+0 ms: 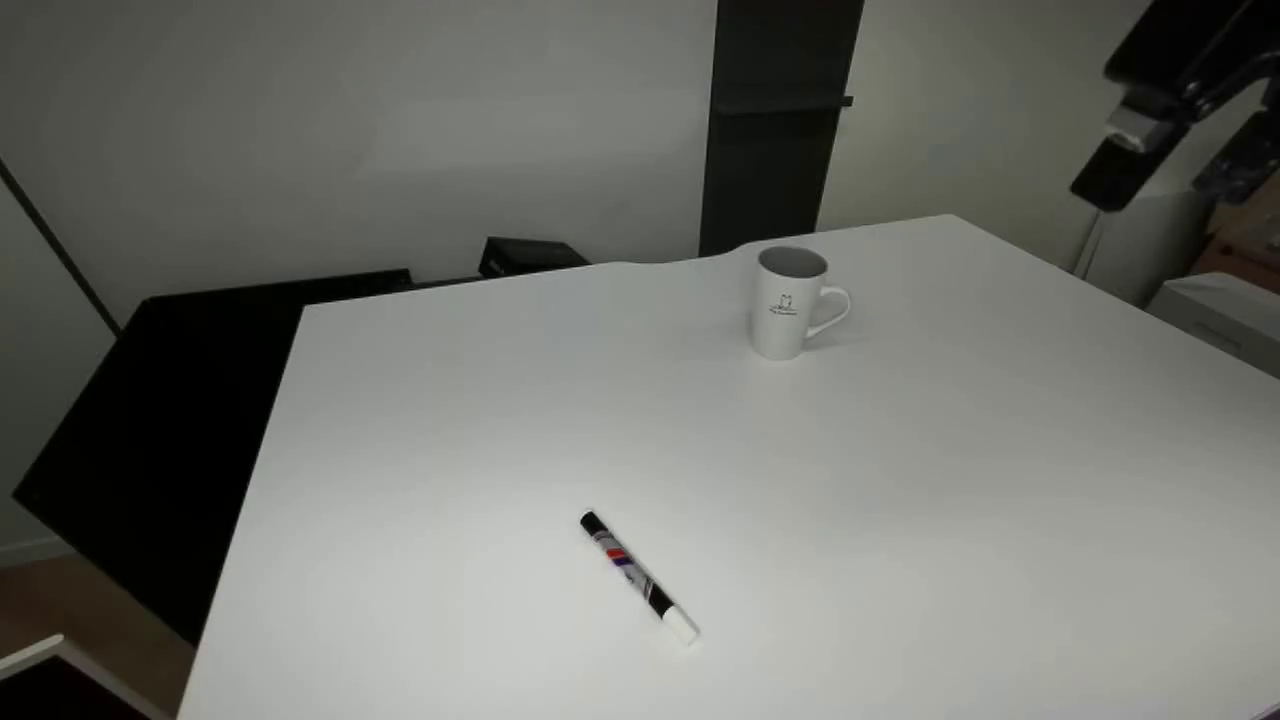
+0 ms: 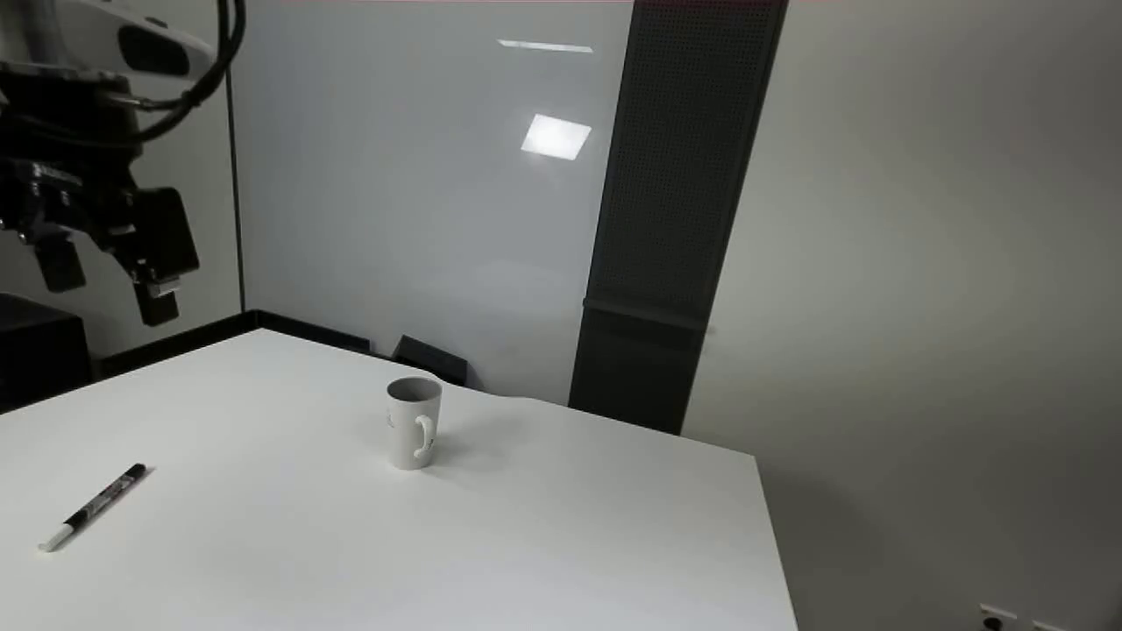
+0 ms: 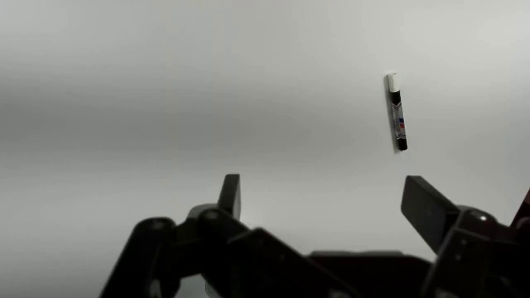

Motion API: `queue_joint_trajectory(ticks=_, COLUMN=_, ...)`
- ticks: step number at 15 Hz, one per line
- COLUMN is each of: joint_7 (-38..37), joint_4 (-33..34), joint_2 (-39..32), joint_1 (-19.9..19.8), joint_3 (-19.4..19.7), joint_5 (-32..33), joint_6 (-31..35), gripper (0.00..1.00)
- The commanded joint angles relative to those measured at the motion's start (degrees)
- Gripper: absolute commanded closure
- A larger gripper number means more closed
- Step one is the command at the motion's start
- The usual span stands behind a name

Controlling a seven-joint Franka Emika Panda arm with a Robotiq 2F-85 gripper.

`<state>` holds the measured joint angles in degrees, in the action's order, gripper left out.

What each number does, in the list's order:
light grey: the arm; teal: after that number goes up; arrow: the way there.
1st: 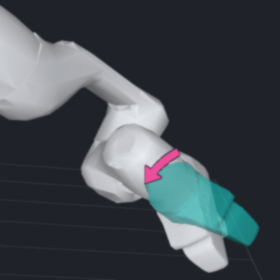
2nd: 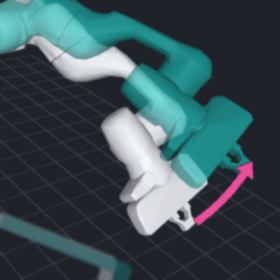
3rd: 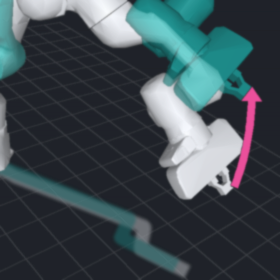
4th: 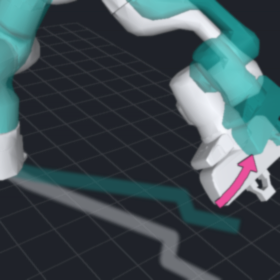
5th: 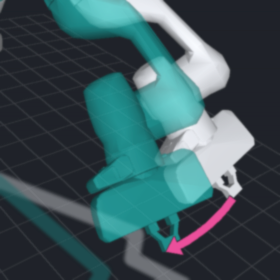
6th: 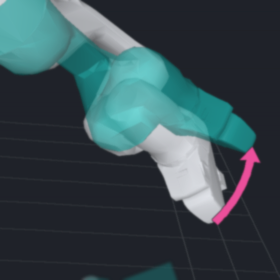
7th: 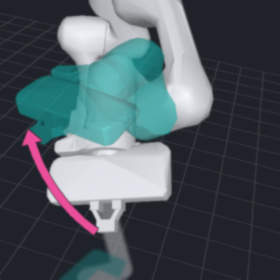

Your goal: Put the pen in the mug

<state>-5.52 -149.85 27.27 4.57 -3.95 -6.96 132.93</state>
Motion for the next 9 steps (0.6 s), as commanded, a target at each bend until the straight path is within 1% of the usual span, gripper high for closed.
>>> queue_joint_trajectory(ticks=1, joint_7=0.02, joint_4=0.09, joint_2=0.02, joint_1=-0.06, joint_3=-0.03, joint_5=0.00, joint_6=-0.16, gripper=0.00)
queue_joint_trajectory(ticks=3, joint_7=-0.32, joint_4=0.34, joint_2=-1.56, joint_1=-0.64, joint_3=-1.28, joint_5=2.51, joint_6=4.21, gripper=0.00)
queue_joint_trajectory(ticks=6, joint_7=-0.23, joint_4=2.38, joint_2=-7.53, joint_1=-1.10, joint_3=-2.21, joint_5=6.49, joint_6=10.70, gripper=0.00)
queue_joint_trajectory(ticks=9, joint_7=0.43, joint_4=5.27, joint_2=-14.98, joint_1=-0.33, joint_3=-2.86, joint_5=8.91, joint_6=16.69, gripper=0.00)
